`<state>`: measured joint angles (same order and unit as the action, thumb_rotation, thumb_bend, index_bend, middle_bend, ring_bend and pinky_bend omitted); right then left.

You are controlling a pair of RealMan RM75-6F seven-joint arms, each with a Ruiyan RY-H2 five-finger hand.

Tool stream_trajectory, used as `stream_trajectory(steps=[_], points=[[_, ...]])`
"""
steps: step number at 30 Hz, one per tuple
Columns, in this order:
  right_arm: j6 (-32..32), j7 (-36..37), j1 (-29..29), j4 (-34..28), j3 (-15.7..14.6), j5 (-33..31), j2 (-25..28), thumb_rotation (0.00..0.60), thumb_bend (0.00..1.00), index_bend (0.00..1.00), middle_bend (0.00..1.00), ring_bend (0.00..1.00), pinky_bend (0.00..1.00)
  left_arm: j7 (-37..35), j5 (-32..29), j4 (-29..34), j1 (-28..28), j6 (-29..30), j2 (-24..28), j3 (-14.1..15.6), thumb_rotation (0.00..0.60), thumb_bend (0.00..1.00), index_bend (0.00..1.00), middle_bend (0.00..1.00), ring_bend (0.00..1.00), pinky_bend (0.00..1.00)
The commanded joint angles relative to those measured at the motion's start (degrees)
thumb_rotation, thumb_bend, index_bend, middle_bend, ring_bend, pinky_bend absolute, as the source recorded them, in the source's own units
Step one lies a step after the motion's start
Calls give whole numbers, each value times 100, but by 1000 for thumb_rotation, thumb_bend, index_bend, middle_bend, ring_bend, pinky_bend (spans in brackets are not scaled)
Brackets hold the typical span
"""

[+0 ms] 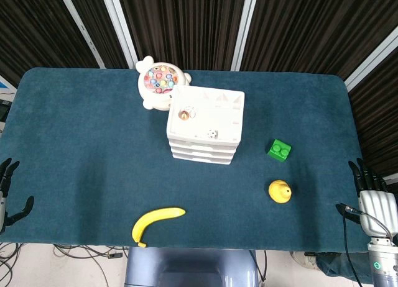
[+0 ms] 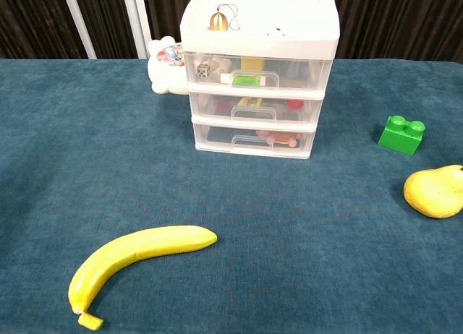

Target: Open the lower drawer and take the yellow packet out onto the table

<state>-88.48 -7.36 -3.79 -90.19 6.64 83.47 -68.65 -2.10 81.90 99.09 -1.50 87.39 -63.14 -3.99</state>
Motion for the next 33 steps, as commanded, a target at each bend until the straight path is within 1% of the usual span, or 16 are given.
stream_trajectory(steps=[1,16,19,25,28,29,31,33], points=[[20,-7,-4,-26,4,-15,8,600,98,28,50,124,203,2,2,1,-1,-1,0,0,600,354,46,0,0,0],[125,160,-11,-130,0,-75,65,600,101,28,60,125,203,-12,9,-12,3,13,-9,-6,600,354,45,0,0,0],[187,170,-26,-168,-26,-67,102,600,103,29,76,135,203,-10,8,-10,8,24,-9,-8,600,355,45,0,0,0],[281,243,-35,-211,-60,-87,155,600,105,29,77,156,208,-11,16,-17,10,43,-22,-17,600,354,45,0,0,0],[406,537,-46,-352,-104,-84,222,600,108,30,101,186,278,-26,22,-15,11,44,-21,-15,600,354,45,0,0,0],[495,750,-55,-439,-130,-87,270,600,113,23,123,208,317,-46,38,-13,7,36,-14,-9,600,354,45,0,0,0],[784,1471,-101,-671,-209,-71,414,600,124,8,179,261,401,-151,112,-3,-4,10,17,21,600,354,45,0,0,0],[1073,2278,-171,-812,-263,-38,562,600,130,0,266,340,501,-209,174,-11,-3,30,23,33,600,354,45,0,0,0]])
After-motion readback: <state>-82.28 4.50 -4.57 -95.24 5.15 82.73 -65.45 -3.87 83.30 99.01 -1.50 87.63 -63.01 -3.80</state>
